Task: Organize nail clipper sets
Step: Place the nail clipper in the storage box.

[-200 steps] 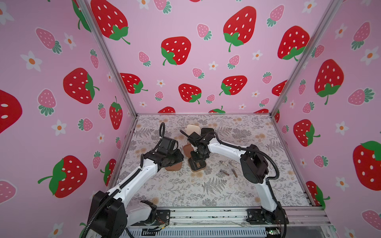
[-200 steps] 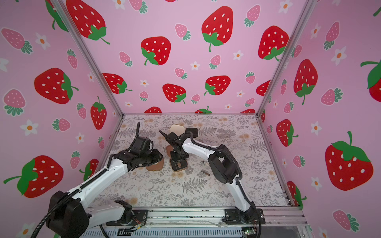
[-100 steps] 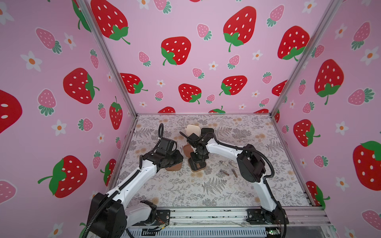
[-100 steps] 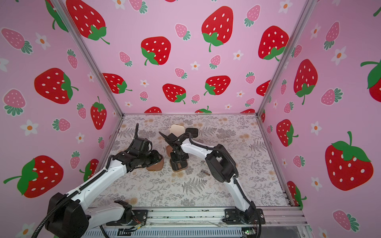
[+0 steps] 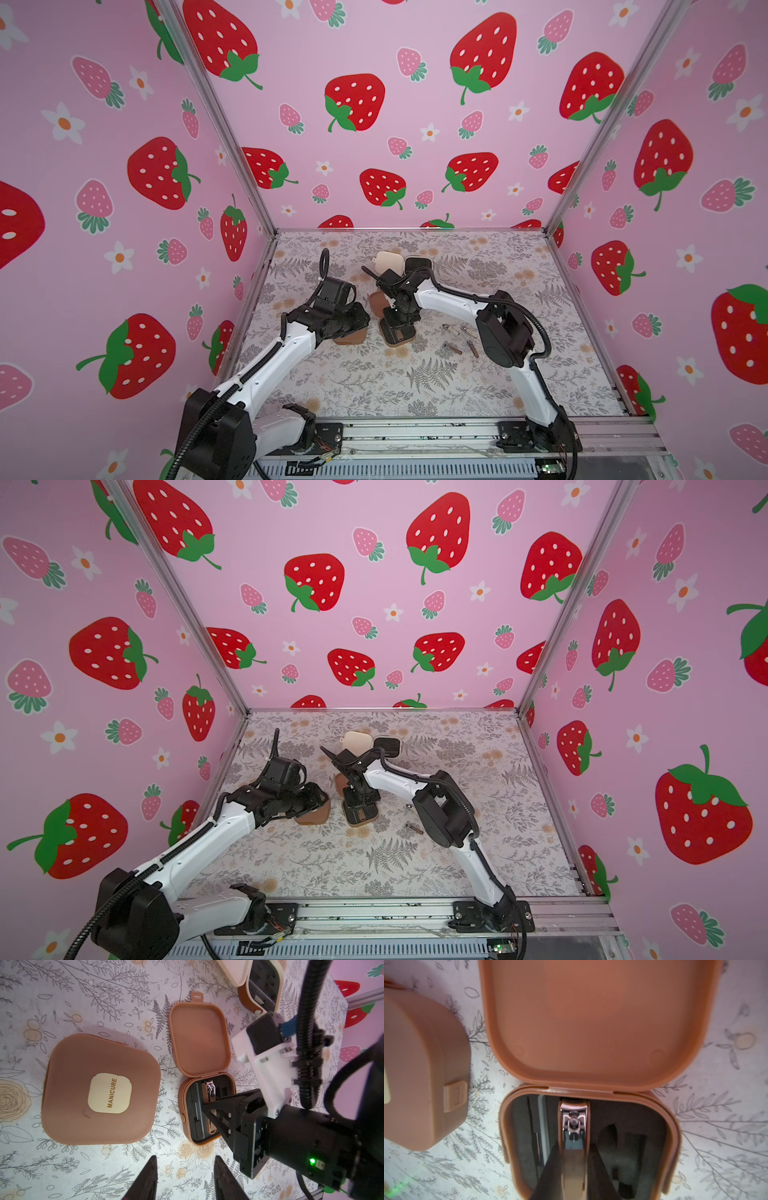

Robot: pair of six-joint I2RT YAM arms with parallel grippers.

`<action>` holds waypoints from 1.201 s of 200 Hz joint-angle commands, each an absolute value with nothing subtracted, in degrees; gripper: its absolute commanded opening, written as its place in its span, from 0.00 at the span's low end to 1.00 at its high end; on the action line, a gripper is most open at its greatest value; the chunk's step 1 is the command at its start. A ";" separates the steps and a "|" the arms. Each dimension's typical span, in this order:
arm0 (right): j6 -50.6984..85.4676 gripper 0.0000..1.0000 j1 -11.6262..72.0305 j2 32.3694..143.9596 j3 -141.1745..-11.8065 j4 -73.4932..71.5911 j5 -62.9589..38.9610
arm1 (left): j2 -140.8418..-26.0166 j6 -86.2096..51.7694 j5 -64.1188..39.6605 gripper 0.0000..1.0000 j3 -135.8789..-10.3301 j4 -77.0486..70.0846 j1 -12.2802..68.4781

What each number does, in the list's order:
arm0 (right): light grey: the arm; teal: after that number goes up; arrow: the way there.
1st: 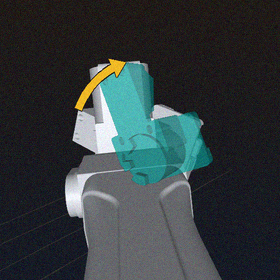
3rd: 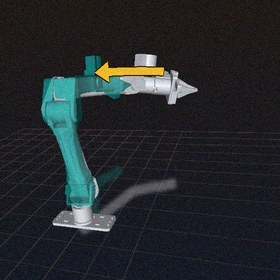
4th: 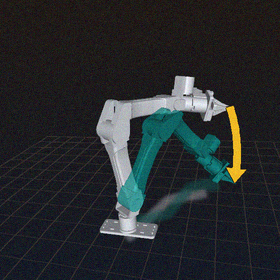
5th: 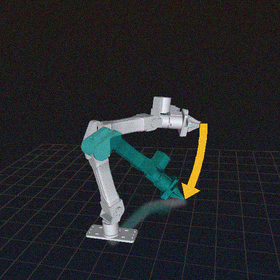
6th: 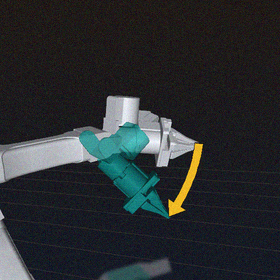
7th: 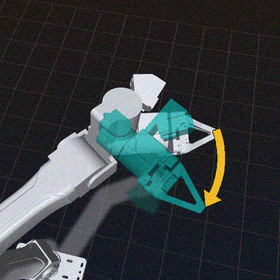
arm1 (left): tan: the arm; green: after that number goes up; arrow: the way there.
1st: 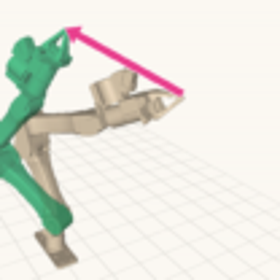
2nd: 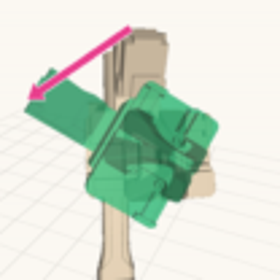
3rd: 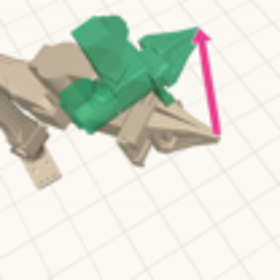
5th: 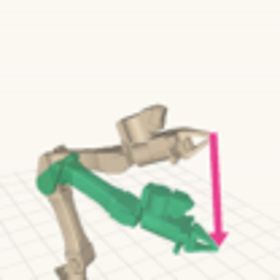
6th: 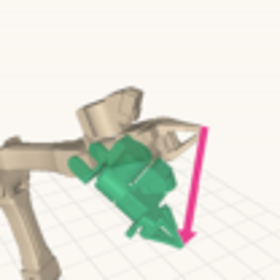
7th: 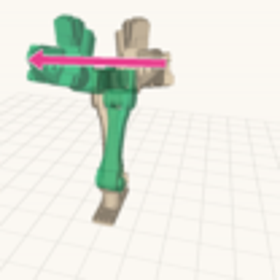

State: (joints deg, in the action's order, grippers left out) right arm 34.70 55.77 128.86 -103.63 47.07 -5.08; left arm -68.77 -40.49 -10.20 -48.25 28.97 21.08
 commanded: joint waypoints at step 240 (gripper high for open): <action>31.16 0.37 56.34 136.00 -107.10 57.30 -1.30 | -68.72 -42.23 -11.34 0.46 -48.38 33.40 20.48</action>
State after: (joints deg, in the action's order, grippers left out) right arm 32.49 55.94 132.70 -109.86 53.80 -3.27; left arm -68.27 -41.52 -11.18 -48.25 33.10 20.82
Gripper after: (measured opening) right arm 0.350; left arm 0.461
